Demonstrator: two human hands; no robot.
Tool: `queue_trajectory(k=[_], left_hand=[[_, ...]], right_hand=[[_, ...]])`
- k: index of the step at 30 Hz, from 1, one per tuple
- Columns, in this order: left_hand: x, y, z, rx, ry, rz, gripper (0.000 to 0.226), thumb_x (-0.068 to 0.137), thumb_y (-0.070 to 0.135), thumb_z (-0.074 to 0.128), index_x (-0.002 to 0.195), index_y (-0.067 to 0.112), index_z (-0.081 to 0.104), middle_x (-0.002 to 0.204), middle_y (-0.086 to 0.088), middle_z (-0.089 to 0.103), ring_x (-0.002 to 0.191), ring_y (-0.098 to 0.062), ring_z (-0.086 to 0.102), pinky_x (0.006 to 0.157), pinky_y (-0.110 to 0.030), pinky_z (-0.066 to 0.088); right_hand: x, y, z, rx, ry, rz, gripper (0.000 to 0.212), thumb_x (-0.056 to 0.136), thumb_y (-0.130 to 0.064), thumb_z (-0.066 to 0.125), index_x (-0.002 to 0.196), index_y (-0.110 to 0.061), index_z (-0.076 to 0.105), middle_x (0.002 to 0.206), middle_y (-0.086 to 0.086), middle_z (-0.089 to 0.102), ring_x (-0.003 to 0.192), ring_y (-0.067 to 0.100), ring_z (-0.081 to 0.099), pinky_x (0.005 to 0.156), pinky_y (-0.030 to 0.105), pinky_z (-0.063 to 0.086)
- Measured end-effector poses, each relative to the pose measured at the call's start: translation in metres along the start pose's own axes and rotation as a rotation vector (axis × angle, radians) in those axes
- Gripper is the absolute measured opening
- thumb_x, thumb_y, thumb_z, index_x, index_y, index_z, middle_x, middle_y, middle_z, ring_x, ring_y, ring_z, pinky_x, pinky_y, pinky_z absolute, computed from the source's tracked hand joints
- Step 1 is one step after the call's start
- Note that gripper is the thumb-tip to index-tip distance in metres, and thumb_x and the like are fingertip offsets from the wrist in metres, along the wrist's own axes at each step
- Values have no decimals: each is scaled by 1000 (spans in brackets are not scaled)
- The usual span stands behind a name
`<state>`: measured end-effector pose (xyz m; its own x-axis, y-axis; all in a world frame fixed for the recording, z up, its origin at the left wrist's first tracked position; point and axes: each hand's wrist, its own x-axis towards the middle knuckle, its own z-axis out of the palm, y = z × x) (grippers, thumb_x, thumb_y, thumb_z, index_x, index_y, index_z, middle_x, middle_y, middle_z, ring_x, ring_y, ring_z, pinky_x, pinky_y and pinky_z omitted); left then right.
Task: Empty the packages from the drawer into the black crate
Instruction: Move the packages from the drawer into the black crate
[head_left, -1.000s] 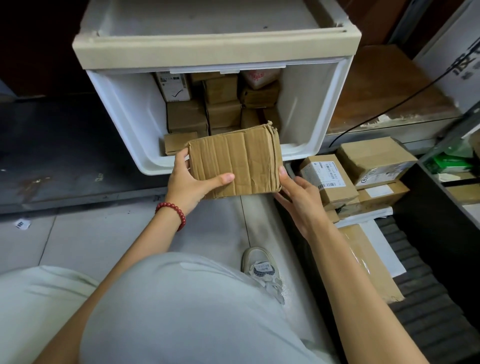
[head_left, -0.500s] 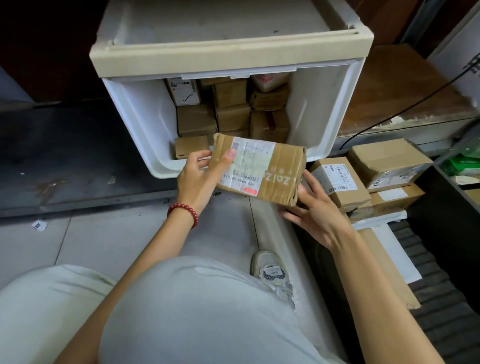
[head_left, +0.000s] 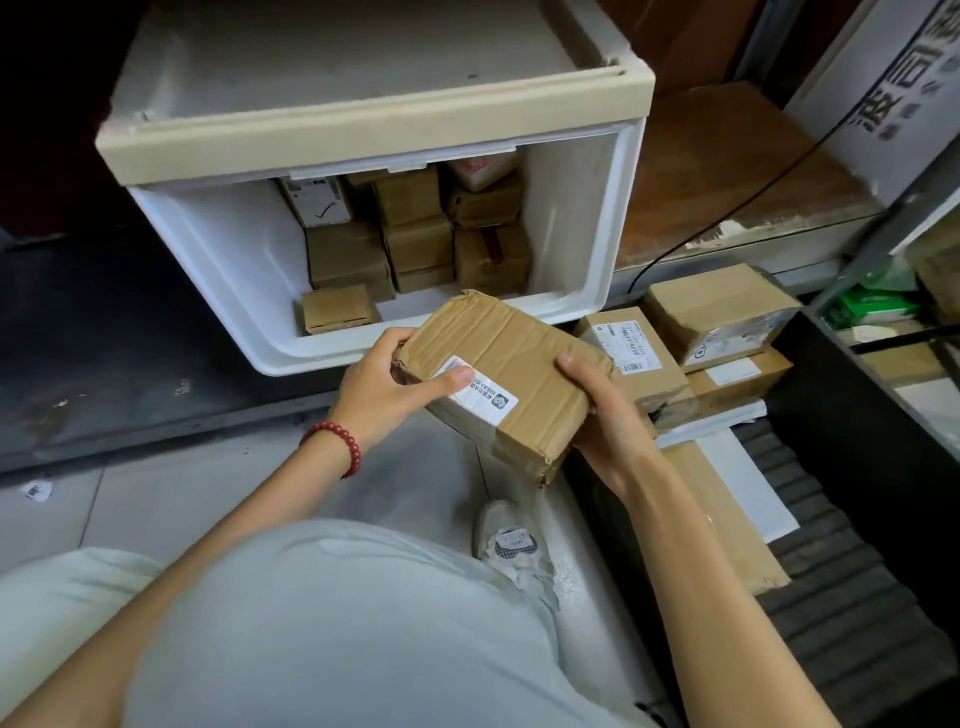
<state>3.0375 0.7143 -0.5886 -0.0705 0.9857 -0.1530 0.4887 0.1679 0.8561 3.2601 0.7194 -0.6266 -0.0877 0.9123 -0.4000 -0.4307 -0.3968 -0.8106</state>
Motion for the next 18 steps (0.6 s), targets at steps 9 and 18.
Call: queue_trajectory(k=[9, 18], left_hand=[[31, 100, 31, 384, -342, 284, 72, 73, 55, 72, 134, 29, 44, 126, 11, 57, 114, -5, 54, 91, -20, 42], [37, 135, 170, 566, -641, 494, 75, 82, 54, 66, 142, 19, 36, 130, -2, 54, 113, -19, 54, 92, -31, 47]], right_hand=[[-27, -33, -65, 150, 195, -183, 83, 64, -43, 78, 136, -17, 47, 129, 12, 62, 116, 28, 62, 93, 47, 54], [-80, -23, -145, 316, 644, -294, 37, 92, -35, 55, 122, -13, 51, 101, 4, 63, 74, 8, 68, 58, 24, 55]])
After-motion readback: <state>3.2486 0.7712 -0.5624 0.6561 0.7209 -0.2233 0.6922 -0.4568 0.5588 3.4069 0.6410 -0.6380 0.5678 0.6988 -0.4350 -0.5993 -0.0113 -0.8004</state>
